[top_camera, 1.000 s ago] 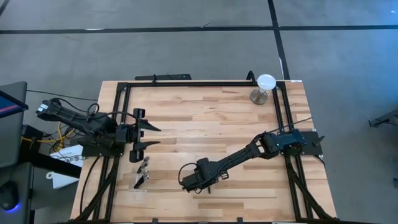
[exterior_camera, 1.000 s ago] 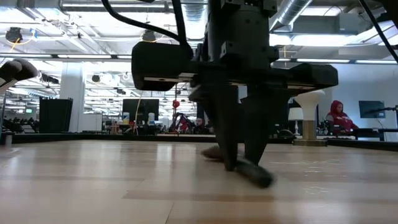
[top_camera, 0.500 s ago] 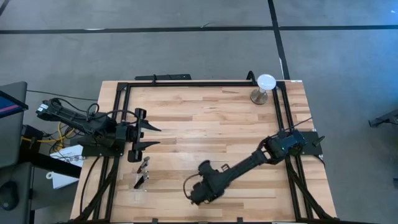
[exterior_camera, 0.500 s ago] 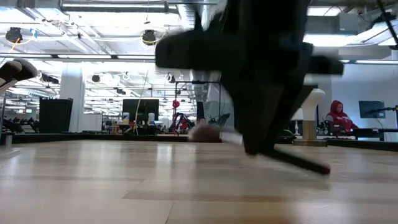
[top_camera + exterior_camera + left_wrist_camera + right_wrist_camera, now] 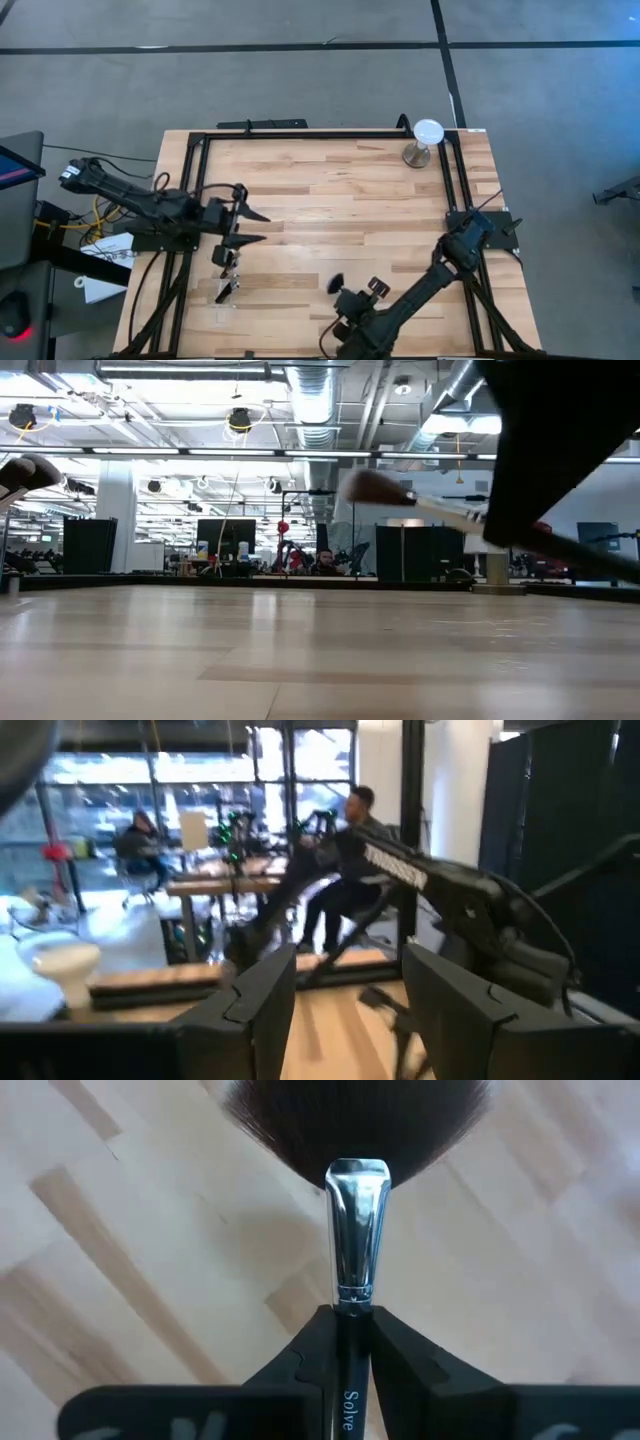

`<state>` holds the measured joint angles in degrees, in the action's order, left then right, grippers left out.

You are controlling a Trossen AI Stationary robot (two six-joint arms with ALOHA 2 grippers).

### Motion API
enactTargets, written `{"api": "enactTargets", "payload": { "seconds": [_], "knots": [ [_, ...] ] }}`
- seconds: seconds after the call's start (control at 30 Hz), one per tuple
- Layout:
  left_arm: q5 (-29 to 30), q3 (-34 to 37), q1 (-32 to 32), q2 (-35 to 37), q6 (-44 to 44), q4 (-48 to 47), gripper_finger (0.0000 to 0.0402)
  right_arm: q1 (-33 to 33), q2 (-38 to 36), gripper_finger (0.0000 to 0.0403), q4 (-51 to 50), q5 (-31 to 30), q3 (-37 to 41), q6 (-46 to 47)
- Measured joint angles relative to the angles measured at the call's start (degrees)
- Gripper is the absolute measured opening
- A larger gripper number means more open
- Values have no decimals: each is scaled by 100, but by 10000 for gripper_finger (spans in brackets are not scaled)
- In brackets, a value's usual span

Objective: Put items in baskets/containers
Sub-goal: Put the highlighter brush into the transparent organizer

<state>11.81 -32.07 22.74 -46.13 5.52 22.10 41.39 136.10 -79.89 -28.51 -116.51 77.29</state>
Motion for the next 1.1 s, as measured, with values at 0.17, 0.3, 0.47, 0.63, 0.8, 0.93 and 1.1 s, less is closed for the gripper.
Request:
{"api": "enactTargets", "payload": {
  "seconds": [0.17, 0.3, 0.47, 0.63, 0.8, 0.93, 1.1],
  "knots": [
    [-474, 4, 213, -365, -176, 31, 182, 37, -382, 30, -67, -481, 0, -974],
    [-1135, 4, 490, -608, -153, 30, 182, 74, -851, 28, -63, -885, 18, -1881],
    [-1198, 4, 977, -919, -153, 171, 182, 65, -1424, 37, 121, -1170, 301, -2780],
    [-300, 4, 1305, -1424, -155, 820, 182, 66, -2216, 29, 1024, -1411, 1241, -3630],
    [320, 2, 1381, -2077, -156, 1597, 182, 59, -3318, 29, 2723, -1503, 2762, -4619],
    [539, 2, 1379, -2590, -153, 2329, 182, 28, -4338, 33, 4516, -1422, 4272, -5407],
    [621, 2, 1201, -3239, -153, 3288, 182, -161, -5411, 30, 8175, -617, 6246, -7258]
  ]
}}
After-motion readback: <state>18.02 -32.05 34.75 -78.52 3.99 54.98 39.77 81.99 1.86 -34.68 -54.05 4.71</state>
